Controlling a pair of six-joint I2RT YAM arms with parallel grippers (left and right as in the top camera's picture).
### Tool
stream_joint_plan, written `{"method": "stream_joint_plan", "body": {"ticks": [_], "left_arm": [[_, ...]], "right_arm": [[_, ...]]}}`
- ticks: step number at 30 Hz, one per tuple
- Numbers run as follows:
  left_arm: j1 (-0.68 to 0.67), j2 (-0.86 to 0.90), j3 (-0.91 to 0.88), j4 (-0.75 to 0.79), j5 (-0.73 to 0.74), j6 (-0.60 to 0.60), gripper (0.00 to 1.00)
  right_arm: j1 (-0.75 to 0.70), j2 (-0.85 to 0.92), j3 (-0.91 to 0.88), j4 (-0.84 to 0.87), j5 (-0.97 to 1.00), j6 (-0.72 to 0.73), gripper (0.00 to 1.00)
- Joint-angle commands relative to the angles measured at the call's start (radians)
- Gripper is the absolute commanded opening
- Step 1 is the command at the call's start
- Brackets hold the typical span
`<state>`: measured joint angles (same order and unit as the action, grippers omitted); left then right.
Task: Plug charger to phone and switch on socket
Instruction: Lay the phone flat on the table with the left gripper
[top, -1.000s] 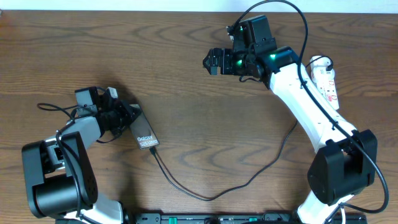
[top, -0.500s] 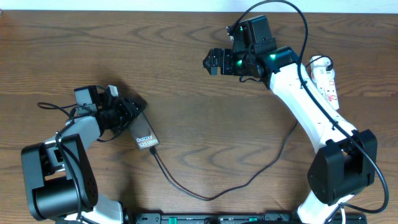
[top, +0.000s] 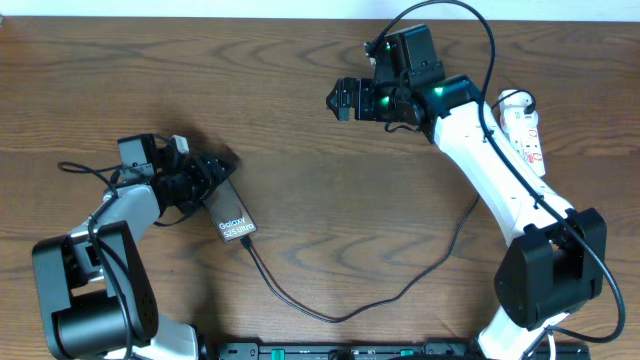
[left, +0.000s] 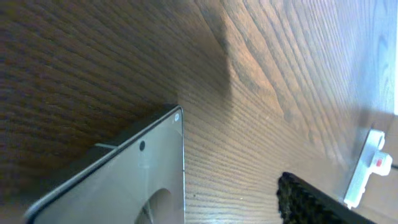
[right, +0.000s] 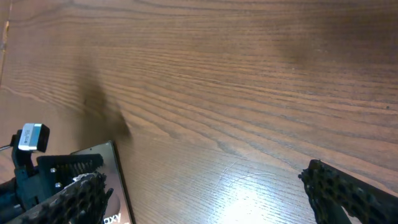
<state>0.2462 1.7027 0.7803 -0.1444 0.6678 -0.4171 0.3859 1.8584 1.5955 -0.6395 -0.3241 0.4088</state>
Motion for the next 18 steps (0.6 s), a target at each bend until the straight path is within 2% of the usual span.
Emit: {"method": "stream_joint_plan", "body": {"ticks": [1, 6, 18], "left_arm": [[0.005, 0.042, -0.034, -0.051, -0.202, -0.008, 0.86], [0.005, 0.042, -0.034, -0.086, -0.226, -0.014, 0.87], [0.005, 0.042, -0.034, -0.214, -0.406, -0.083, 0.88]], "right_arm": [[0.009, 0.000, 0.007, -0.004, 0.004, -0.013, 0.99], [0.009, 0.000, 0.007, -0.008, 0.004, -0.014, 0.99], [0.009, 0.000, 0.007, -0.009, 0.004, -0.014, 0.99]]}}
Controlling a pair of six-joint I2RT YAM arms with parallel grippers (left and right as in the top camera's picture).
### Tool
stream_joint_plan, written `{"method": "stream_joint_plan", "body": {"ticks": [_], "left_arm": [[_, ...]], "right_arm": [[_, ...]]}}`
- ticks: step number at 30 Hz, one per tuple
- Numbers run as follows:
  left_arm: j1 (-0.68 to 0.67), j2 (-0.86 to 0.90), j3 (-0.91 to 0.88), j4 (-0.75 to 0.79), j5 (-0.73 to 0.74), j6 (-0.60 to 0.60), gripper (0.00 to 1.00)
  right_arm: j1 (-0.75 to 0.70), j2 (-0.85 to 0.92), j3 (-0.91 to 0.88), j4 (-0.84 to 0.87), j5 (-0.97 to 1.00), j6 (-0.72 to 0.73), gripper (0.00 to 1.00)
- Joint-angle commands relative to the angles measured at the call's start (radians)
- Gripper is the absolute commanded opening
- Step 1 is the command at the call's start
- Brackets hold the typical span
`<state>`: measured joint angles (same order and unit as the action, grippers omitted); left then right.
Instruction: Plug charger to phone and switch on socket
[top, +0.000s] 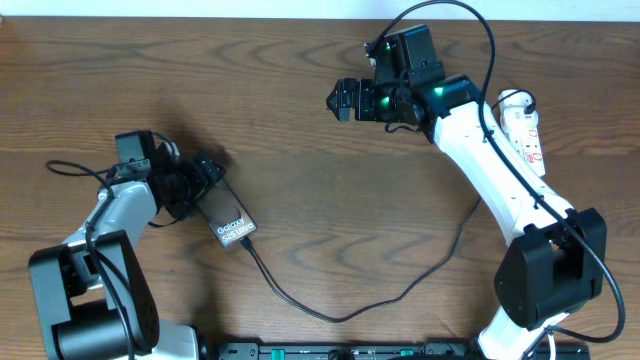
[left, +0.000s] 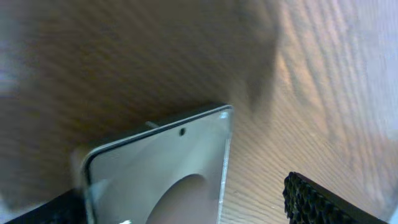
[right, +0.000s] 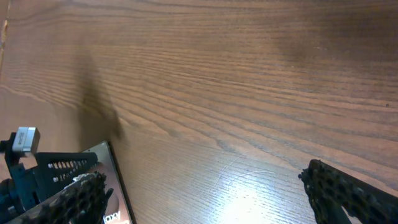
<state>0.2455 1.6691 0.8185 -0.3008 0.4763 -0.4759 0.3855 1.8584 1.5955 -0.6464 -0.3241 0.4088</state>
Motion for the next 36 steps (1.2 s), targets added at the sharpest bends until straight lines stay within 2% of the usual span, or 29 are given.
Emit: {"method": "stream_joint_plan", "body": {"ticks": [1, 17, 22, 30, 36], "left_arm": [[0.006, 0.076, -0.072, -0.065, -0.220, -0.024, 0.88], [0.006, 0.026, -0.027, -0.148, -0.244, -0.021, 0.88], [0.006, -0.119, -0.012, -0.154, -0.169, 0.068, 0.88], [0.006, -0.391, 0.014, -0.154, -0.047, 0.091, 0.88], [-0.008, -0.516, 0.070, -0.188, -0.039, 0.124, 0.88]], "right_arm": [[0.009, 0.000, 0.007, -0.002, 0.004, -0.014, 0.99], [0.009, 0.000, 0.006, -0.027, 0.035, -0.014, 0.99], [0.009, 0.000, 0.006, -0.031, 0.038, -0.014, 0.99], [0.009, 0.000, 0.006, -0.036, 0.037, -0.013, 0.99], [0.009, 0.000, 0.006, -0.047, 0.026, -0.013, 0.99]]}}
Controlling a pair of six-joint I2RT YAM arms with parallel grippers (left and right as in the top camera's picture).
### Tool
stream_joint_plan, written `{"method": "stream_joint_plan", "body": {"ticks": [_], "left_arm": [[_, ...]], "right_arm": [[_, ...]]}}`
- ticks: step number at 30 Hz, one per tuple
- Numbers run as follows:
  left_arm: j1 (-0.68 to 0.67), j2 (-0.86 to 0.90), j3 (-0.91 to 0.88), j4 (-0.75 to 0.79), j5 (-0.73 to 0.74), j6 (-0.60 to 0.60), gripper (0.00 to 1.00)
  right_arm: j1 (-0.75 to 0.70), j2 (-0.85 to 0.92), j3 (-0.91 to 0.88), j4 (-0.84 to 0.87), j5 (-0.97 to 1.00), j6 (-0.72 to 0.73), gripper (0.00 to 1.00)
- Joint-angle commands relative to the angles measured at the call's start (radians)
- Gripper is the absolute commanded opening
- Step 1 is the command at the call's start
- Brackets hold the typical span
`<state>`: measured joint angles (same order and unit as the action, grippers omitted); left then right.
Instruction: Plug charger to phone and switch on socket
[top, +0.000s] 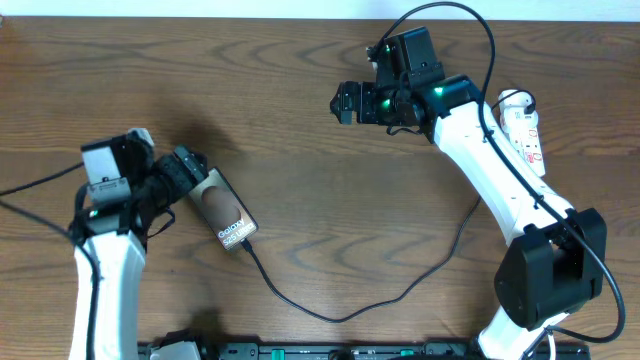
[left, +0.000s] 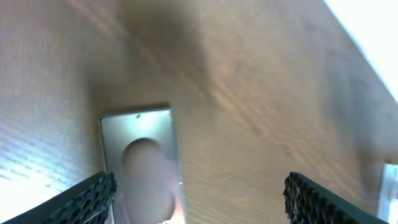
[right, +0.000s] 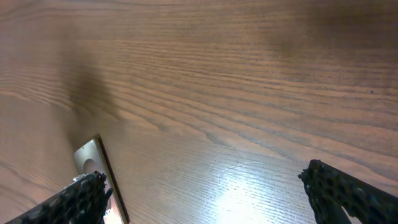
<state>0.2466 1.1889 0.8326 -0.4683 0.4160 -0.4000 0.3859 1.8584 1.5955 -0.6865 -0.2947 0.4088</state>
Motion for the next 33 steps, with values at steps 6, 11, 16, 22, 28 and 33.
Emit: {"method": "stream_joint_plan", "body": {"ticks": [6, 11, 16, 22, 28, 33], "left_arm": [[-0.094, -0.022, 0.195, -0.083, 0.005, 0.120, 0.88], [-0.211, 0.028, 0.311, -0.131, -0.121, 0.156, 0.88], [-0.315, 0.085, 0.366, -0.151, -0.249, 0.186, 0.88], [-0.334, 0.098, 0.366, -0.122, -0.290, 0.186, 0.88], [-0.334, 0.098, 0.365, -0.115, -0.290, 0.186, 0.88], [-0.334, 0.098, 0.365, -0.115, -0.290, 0.186, 0.88]], "right_arm": [[0.009, 0.000, 0.007, -0.007, -0.044, -0.013, 0.99], [0.005, -0.002, 0.007, -0.023, -0.060, -0.013, 0.99], [-0.008, -0.013, 0.007, -0.046, -0.060, -0.014, 0.99], [-0.053, -0.089, 0.007, -0.097, -0.055, -0.056, 0.99], [-0.189, -0.242, 0.007, -0.127, -0.056, -0.071, 0.99], [-0.388, -0.336, 0.007, -0.201, -0.092, -0.134, 0.99]]}}
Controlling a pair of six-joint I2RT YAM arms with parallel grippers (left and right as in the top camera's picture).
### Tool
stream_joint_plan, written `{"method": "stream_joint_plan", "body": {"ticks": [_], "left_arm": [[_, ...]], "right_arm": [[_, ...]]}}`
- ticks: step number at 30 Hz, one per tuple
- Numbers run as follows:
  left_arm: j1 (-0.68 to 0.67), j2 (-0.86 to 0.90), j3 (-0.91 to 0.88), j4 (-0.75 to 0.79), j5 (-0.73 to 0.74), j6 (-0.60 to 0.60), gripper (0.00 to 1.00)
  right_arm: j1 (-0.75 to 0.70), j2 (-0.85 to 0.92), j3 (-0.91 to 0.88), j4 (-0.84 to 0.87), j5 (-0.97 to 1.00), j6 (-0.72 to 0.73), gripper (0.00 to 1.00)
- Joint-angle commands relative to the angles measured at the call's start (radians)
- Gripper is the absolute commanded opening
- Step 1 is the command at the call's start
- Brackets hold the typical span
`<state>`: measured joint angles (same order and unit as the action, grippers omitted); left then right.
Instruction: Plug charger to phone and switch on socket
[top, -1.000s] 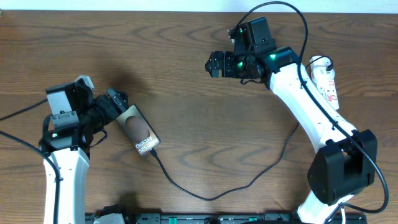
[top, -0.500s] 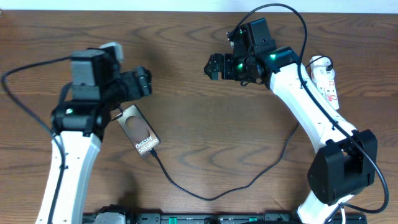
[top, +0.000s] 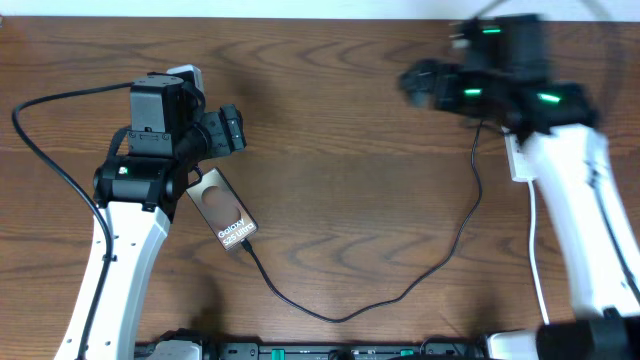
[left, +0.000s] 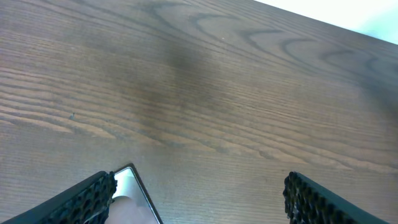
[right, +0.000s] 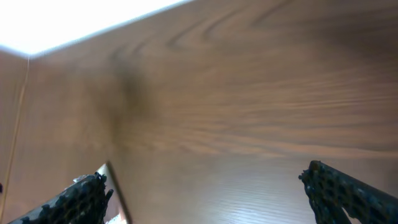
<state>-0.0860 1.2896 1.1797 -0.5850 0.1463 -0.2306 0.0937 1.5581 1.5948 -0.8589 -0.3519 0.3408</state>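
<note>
The phone (top: 224, 215) lies face up on the wood table, left of centre, with its "Galaxy" label toward the front. A black charger cable (top: 330, 317) is plugged into its lower end and loops right and up toward the socket strip. That white strip (top: 516, 160) is mostly hidden under my right arm. My left gripper (top: 226, 130) hangs open above and behind the phone's top end; the phone's corner (left: 132, 194) shows by its left finger (left: 90, 200). My right gripper (top: 420, 82) is open high at the back right, blurred.
A white cord (top: 538, 270) runs down the right side toward the front edge. The table's back edge meets a white wall (left: 373, 18). Bare wood lies between the two arms.
My left arm has risen, and its gripper has gone from the phone's left to behind its top end. My right arm is further right, now over the strip. The phone has not moved.
My left gripper was low at the phone's top end, with the cable plugged in. The phone then lay slightly further left. Then the gripper stood open to its left, clear of it. Now both arms are raised, the right one further right.
</note>
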Motion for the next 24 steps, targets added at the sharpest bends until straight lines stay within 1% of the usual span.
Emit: {"method": "stream_joint_plan", "body": {"ticks": [1, 5, 9, 13, 15, 16, 20, 21, 22, 23, 24], "left_arm": [[-0.002, -0.003, 0.018, 0.002, -0.021, 0.016, 0.88], [-0.002, -0.003, 0.018, 0.002, -0.021, 0.016, 0.88], [-0.002, -0.003, 0.018, 0.002, -0.021, 0.016, 0.88], [-0.002, -0.003, 0.018, 0.002, -0.021, 0.016, 0.88], [-0.002, -0.003, 0.018, 0.002, -0.021, 0.016, 0.88], [-0.002, -0.003, 0.018, 0.002, -0.021, 0.016, 0.88], [-0.002, -0.003, 0.018, 0.001, -0.021, 0.016, 0.88], [-0.002, -0.003, 0.018, 0.001, -0.021, 0.016, 0.88], [-0.002, -0.003, 0.018, 0.001, -0.021, 0.016, 0.88], [-0.002, -0.003, 0.018, 0.000, -0.021, 0.016, 0.88], [-0.002, -0.003, 0.018, -0.001, -0.021, 0.016, 0.88]], "right_arm": [[-0.137, -0.043, 0.008, -0.045, -0.060, -0.091, 0.99], [-0.337, -0.039, 0.008, -0.131, -0.207, -0.243, 0.99], [-0.492, -0.011, 0.008, -0.203, -0.268, -0.416, 0.99], [-0.548, 0.011, 0.008, -0.240, -0.313, -0.662, 0.99], [-0.551, 0.024, 0.007, -0.251, -0.291, -0.766, 0.99], [-0.551, 0.034, 0.007, -0.249, -0.270, -0.786, 0.99], [-0.551, 0.096, 0.007, -0.219, -0.200, -0.784, 0.99], [-0.551, 0.116, 0.007, -0.208, -0.195, -0.784, 0.94], [-0.551, 0.138, 0.007, -0.197, -0.186, -0.783, 0.92], [-0.551, 0.158, 0.007, -0.190, -0.180, -0.783, 0.99], [-0.551, 0.187, 0.007, -0.184, -0.177, -0.775, 0.99]]}}
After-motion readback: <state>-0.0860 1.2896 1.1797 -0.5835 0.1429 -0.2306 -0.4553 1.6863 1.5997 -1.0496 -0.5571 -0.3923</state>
